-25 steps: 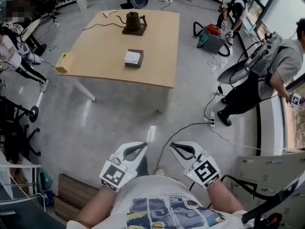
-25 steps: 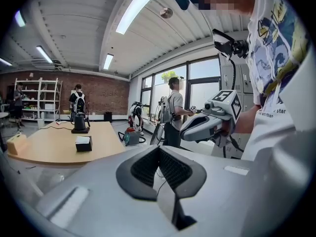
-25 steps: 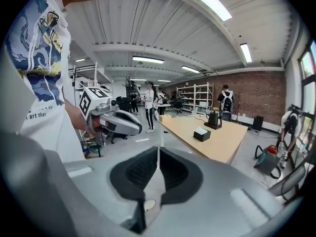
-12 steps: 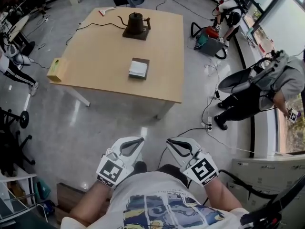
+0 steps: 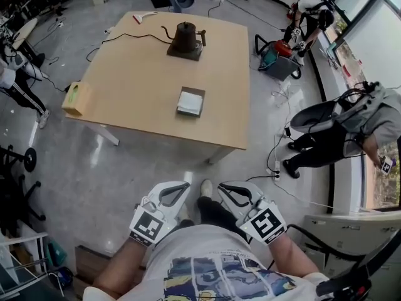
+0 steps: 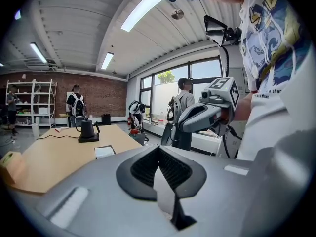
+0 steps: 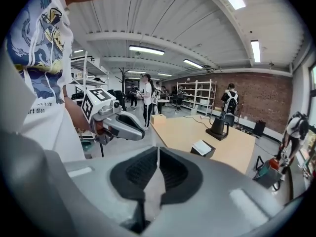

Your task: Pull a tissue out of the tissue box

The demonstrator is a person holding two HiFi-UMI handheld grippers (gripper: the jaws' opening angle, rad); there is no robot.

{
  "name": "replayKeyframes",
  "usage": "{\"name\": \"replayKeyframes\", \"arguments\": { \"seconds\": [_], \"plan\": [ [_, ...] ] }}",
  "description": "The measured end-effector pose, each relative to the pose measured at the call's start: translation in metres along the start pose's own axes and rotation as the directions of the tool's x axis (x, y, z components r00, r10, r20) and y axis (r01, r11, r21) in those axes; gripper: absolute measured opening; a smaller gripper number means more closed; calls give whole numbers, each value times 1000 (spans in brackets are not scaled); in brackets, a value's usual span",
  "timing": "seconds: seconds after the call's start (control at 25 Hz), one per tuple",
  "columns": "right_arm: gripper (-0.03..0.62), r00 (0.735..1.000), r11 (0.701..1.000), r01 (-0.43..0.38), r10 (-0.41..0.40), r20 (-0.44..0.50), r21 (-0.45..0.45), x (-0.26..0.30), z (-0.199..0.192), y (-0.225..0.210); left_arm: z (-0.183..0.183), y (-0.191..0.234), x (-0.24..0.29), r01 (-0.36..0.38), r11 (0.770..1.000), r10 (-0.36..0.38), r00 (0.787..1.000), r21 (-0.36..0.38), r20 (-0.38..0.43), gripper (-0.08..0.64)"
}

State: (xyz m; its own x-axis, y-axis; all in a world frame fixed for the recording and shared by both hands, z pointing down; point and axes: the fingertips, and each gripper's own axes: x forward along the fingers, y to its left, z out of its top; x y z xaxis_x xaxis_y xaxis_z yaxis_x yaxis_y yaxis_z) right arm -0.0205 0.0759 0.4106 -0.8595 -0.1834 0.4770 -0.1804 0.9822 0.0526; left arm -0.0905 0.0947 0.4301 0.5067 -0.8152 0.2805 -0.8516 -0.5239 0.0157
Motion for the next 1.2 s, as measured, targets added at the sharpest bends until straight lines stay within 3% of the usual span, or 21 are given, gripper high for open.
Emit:
{"name": "replayKeyframes", "arguments": {
  "seconds": [0.32,0.52,0.84,1.08,1.2],
  "plan": [
    [15,998,999,-48,49,25,-20,27,10,-62,3,45,43,-44,998,46,998,33,-49,40],
    [15,996,998,-67,68,54,-18,42,16,-117,-3,78,85,-70,989,90,985,130,-149,85],
    [15,993,995,-102,102,61,4,60,5,-192,-38,146,146,-95,938,208,924,333,-321,169],
    [15,995,995,-94,93,27,31,79,-9,-215,-69,195,184,-59,912,234,888,405,-397,208],
    [15,998,996,-60,59,17,59,83,-7,-223,-82,217,201,-10,885,238,869,465,-435,227]
  ]
}}
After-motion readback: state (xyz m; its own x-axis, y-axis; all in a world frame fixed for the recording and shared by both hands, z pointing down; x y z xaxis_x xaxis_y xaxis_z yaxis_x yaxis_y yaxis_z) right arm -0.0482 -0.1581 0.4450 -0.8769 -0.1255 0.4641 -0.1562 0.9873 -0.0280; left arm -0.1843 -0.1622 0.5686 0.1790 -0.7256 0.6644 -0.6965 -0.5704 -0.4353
